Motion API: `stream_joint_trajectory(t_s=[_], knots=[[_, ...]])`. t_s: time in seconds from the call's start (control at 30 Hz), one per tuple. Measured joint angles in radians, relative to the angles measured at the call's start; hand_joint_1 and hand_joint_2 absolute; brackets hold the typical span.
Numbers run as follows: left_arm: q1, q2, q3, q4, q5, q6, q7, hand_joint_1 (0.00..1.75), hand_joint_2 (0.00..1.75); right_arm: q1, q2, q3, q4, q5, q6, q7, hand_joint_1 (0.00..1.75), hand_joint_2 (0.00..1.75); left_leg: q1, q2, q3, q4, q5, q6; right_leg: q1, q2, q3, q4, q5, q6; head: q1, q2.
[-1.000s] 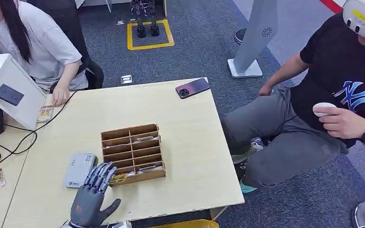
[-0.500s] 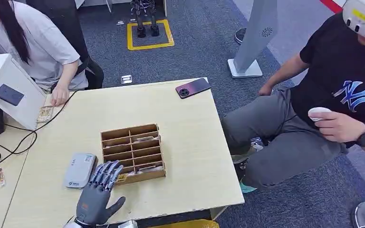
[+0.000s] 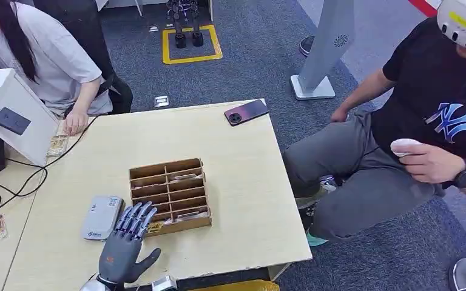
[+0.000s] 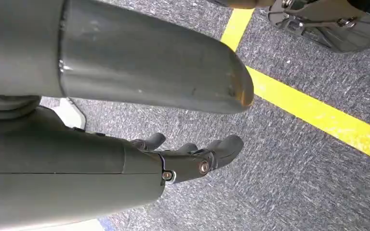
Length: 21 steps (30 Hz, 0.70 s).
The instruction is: Pass the card to the sensor for recognition and then transmit it.
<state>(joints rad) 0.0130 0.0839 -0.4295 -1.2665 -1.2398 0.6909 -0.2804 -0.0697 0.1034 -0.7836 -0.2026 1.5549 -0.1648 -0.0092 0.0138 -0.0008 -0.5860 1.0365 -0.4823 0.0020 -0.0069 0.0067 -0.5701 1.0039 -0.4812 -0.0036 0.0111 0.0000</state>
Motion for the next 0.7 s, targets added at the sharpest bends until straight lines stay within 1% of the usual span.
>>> stream_joint_trajectory(t_s=[0.07, 0.2, 0.4, 0.7], knots=[[-0.004, -0.003, 0.0, 0.008, -0.011, 0.0, 0.002, 0.0, 1.75, 0.0, 0.0, 0.0, 0.0, 0.001, 0.0, 0.0, 0.0, 0.0, 0.0, 0.0, 0.0, 0.0, 0.0, 0.0, 0.0, 0.0, 0.0, 0.0, 0.0, 0.0, 0.0, 0.0], [-0.013, -0.008, 0.001, 0.024, 0.001, 0.0, -0.005, 0.0, 1.75, 0.0, 0.0, 0.0, 0.0, 0.008, 0.0, 0.0, 0.0, 0.0, 0.0, 0.0, 0.0, 0.0, 0.0, 0.0, 0.0, 0.0, 0.0, 0.0, 0.0, 0.0, 0.0, 0.0], [-0.027, -0.014, 0.001, 0.038, 0.005, 0.0, -0.001, 0.0, 1.75, 0.0, 0.0, 0.0, 0.0, 0.013, 0.0, 0.0, 0.0, 0.0, 0.0, 0.0, 0.0, 0.0, 0.0, 0.0, 0.0, 0.0, 0.0, 0.0, 0.0, 0.0, 0.0, 0.0], [-0.029, -0.018, 0.002, 0.05, 0.008, 0.0, -0.001, 0.0, 1.75, 0.0, 0.0, 0.0, 0.0, 0.014, 0.0, 0.0, 0.0, 0.0, 0.0, 0.0, 0.0, 0.0, 0.0, 0.0, 0.0, 0.0, 0.0, 0.0, 0.0, 0.0, 0.0, 0.0]])
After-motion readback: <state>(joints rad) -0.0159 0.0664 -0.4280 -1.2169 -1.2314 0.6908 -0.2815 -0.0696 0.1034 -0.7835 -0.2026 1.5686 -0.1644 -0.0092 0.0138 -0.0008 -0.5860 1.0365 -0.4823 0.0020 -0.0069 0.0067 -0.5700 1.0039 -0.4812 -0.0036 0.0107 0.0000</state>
